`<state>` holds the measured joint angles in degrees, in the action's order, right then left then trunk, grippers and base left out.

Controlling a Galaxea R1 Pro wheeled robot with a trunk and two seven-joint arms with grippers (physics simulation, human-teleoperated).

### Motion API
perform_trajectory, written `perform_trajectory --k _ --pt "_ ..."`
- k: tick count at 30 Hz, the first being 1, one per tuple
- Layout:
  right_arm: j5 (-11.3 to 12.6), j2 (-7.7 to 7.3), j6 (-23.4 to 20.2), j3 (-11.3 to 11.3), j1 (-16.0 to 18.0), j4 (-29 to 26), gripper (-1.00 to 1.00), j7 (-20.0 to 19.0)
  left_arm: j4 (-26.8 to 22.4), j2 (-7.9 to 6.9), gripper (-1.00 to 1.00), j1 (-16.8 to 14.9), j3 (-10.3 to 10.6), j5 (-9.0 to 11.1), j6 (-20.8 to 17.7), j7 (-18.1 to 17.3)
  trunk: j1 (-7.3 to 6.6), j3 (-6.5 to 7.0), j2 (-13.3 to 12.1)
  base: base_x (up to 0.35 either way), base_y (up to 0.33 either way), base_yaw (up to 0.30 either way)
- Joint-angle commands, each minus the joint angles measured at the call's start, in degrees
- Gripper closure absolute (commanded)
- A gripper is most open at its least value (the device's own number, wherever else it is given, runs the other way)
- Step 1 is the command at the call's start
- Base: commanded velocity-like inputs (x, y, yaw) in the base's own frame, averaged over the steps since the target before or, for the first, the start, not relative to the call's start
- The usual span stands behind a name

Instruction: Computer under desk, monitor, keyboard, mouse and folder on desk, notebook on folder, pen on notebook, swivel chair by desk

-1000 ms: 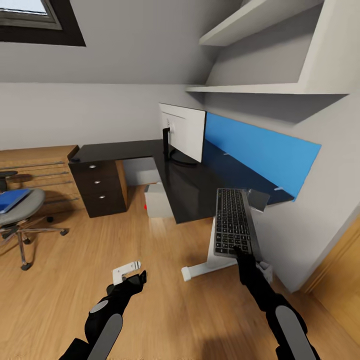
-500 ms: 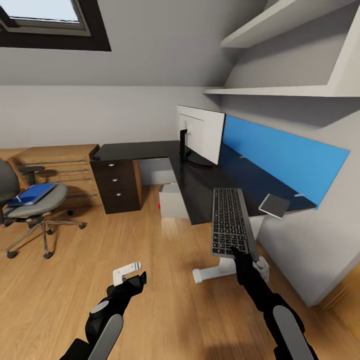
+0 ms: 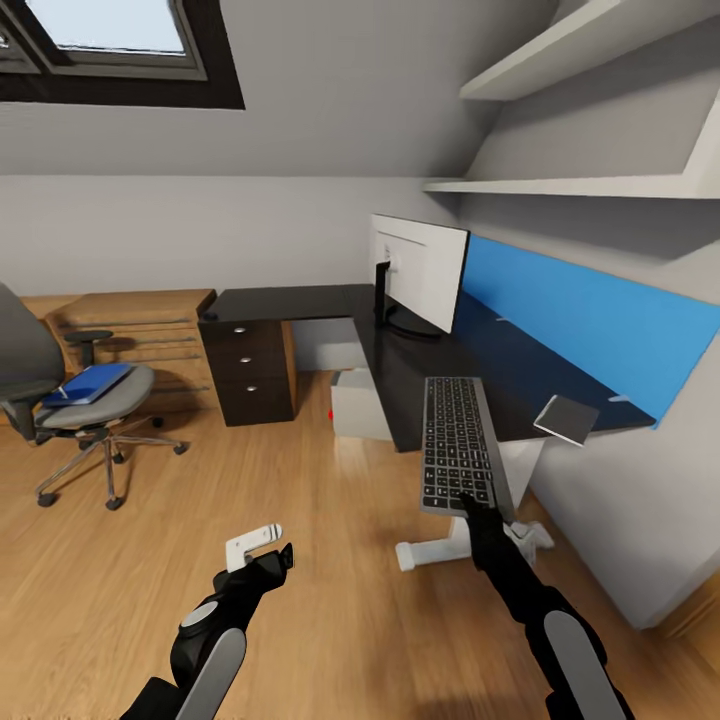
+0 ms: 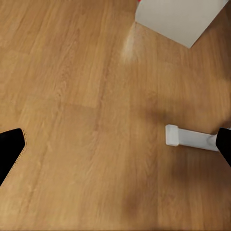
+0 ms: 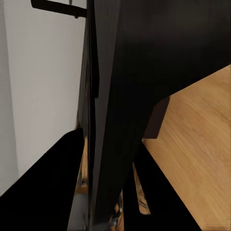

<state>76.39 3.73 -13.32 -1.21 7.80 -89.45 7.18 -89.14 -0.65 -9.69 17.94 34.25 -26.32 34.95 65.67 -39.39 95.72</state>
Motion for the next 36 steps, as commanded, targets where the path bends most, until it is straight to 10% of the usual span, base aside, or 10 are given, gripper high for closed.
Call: perform_trajectory --k 1,36 --pt "0.5 0.05 -0.3 -0.1 0.0 -0.1 1.0 0.4 -0.1 -0.06 -1.0 -0.1 0.1 0.5 -0.1 0.6 0.0 0.01 0.0 0.0 0.0 0.2" --pt "0.4 -0.12 -0.4 3.3 0.0 0.1 1.0 0.2 -0.1 -0.06 -1.0 -0.1 0.0 0.6 0.1 0.4 -0.88 2.99 -1.6 0.131 0.122 0.201"
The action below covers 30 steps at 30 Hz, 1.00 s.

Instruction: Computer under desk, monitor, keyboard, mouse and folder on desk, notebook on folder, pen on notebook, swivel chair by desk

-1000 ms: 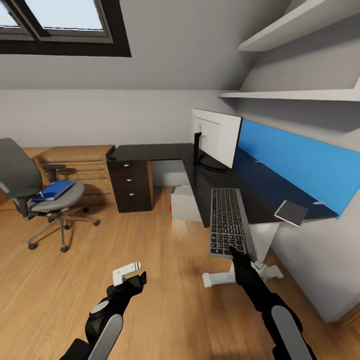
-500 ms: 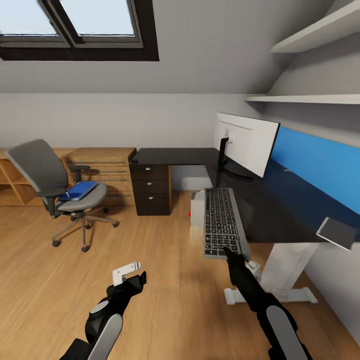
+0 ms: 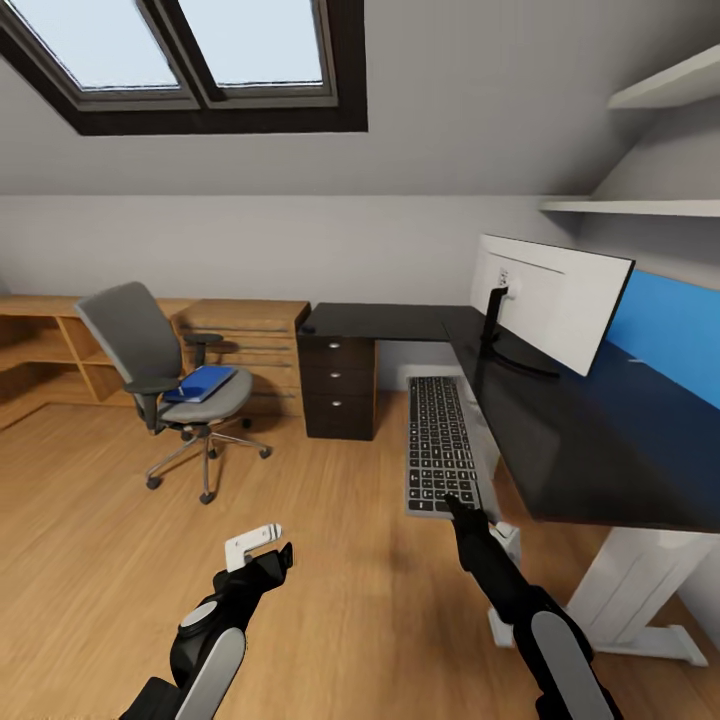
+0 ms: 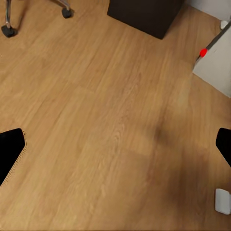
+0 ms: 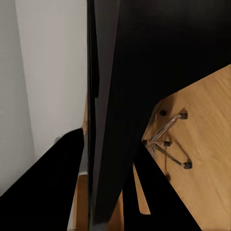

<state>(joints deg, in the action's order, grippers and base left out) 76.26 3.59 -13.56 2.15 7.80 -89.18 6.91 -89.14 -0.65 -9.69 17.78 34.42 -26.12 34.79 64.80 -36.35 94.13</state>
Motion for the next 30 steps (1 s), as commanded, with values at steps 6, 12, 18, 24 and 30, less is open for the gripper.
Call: perform_trajectory --k 6,12,18,24,30 --pt "0.6 0.01 -0.2 0.8 0.0 -0.1 1.0 0.4 -0.1 -0.06 -1.0 -0.1 0.1 0.4 -0.1 0.5 -1.33 1.38 -2.4 0.002 0.002 0.201" --pt "0.5 -0.04 -0.1 2.9 0.0 0.0 1.0 0.2 -0.1 -0.13 -1.0 -0.1 0.1 0.3 -0.1 0.5 -2.64 2.75 -4.8 0.01 0.001 0.201" --pt "0.5 -0.14 -0.1 3.0 0.0 -0.1 1.0 0.2 -0.1 -0.14 -1.0 -0.1 0.1 0.3 -0.1 0.5 -3.96 4.02 -7.2 0.22 0.006 0.191" --pt "0.4 -0.28 -0.1 2.8 0.0 -0.1 1.0 0.5 -0.1 -0.15 -1.0 -0.1 0.1 0.3 -0.1 0.5 -5.28 5.13 -9.6 0.314 0.001 0.075" --pt "0.4 -0.7 -0.1 2.5 0.0 -0.1 1.0 0.5 -0.1 -0.15 -1.0 -0.1 0.1 0.4 -0.1 0.5 -6.6 6.21 -12.0 0.325 0.0 0.004"
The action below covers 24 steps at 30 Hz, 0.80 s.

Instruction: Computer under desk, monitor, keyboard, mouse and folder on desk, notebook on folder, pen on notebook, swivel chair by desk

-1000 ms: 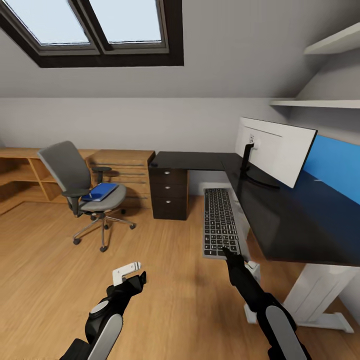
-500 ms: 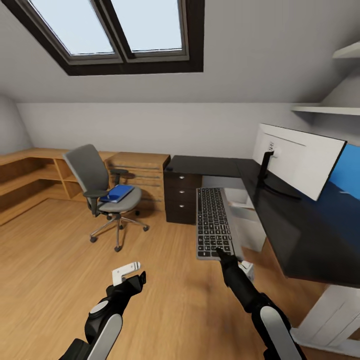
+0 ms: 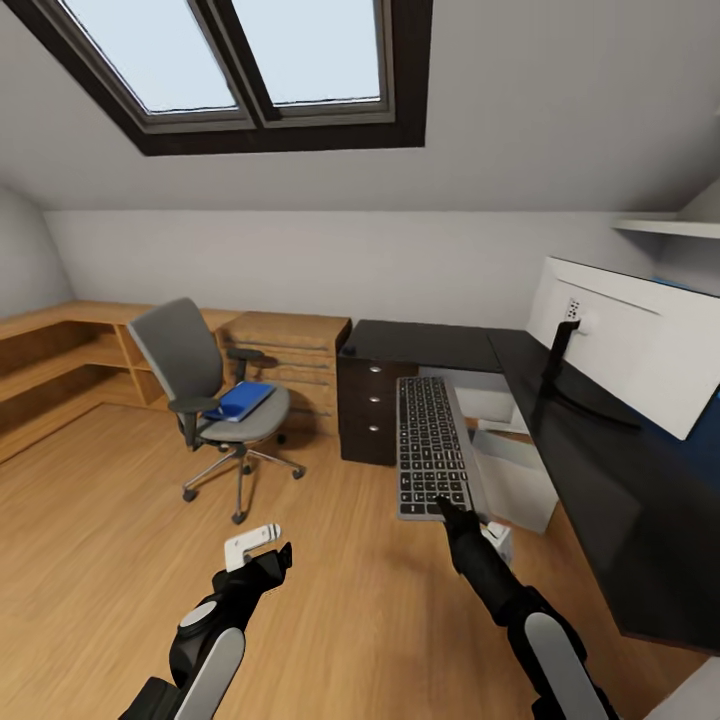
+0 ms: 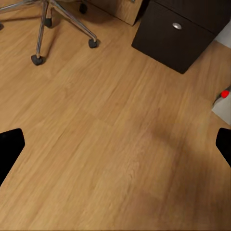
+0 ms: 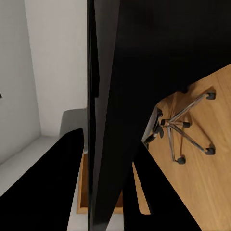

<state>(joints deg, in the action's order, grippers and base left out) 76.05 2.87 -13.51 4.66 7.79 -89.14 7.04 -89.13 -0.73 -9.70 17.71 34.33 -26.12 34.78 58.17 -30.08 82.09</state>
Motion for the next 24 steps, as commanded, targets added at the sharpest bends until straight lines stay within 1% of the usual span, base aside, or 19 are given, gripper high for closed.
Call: perform_trajectory --k 1,2,6,17,18,24 --pt "0.6 -0.41 -0.2 -0.1 0.0 -0.1 1.0 0.4 -0.1 -0.06 -1.0 -0.1 0.1 0.5 -0.1 0.5 -0.19 0.12 -0.4 0.325 0.0 0.001" --pt "0.7 -1.15 -0.1 -0.1 0.0 -0.1 1.0 0.4 -0.1 -0.04 -1.0 -0.1 0.1 0.5 -0.1 0.6 -0.41 0.3 -0.8 0.326 0.0 0.0" --pt "0.8 -1.5 -0.2 -0.2 0.0 -0.1 1.0 0.3 -0.1 -0.05 -1.0 -0.1 0.1 0.6 -0.1 0.6 -1.29 1.02 -2.4 0.326 0.0 0.0" --pt "0.9 -1.56 -0.1 -0.7 0.0 0.5 1.0 0.3 -0.1 -0.04 -1.0 -0.1 0.1 0.6 -0.1 0.5 -3.71 3.0 -6.8 0.326 0.0 0.0" --pt "0.9 -1.48 -0.1 -1.6 0.0 0.8 1.0 0.3 -0.1 -0.02 -1.0 -0.1 0.1 0.6 -0.1 0.5 -3.71 3.0 -6.8 0.326 0.0 0.0" --pt "0.9 -1.46 -0.2 -2.1 0.0 1.5 1.0 0.3 -0.1 -0.06 -1.0 -0.1 0.1 0.5 -0.1 0.5 -3.71 3.0 -6.8 0.326 0.0 0.0"
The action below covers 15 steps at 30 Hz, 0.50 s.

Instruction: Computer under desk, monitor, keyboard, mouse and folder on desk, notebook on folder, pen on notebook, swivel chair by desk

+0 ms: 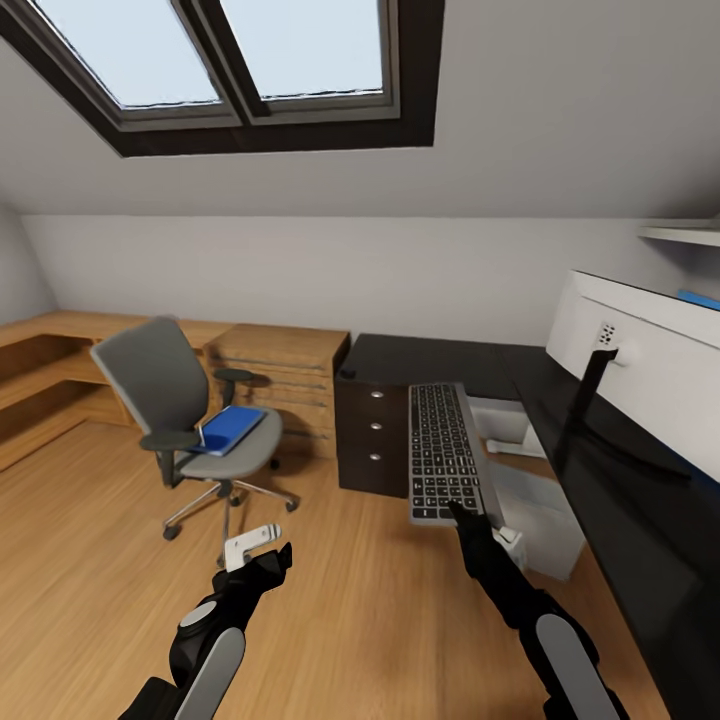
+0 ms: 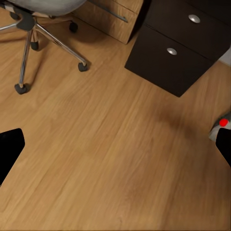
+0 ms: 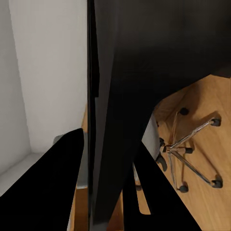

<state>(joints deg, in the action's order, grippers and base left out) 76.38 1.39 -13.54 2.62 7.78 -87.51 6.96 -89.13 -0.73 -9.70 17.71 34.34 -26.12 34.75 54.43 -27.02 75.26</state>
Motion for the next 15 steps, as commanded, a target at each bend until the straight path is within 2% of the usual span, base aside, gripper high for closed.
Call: perform_trajectory --k 1,15 --pt "0.6 0.02 -0.1 0.0 0.0 -0.1 1.0 0.4 -0.1 -0.06 -1.0 -0.1 0.1 0.5 -0.1 0.5 0.03 -0.06 0.0 0.328 0.0 0.0" --pt "0.6 0.01 -0.2 -0.6 0.0 0.4 1.0 0.4 -0.1 -0.06 -1.0 -0.1 0.1 0.5 -0.1 0.6 0.03 -0.06 0.0 0.328 0.0 0.0"
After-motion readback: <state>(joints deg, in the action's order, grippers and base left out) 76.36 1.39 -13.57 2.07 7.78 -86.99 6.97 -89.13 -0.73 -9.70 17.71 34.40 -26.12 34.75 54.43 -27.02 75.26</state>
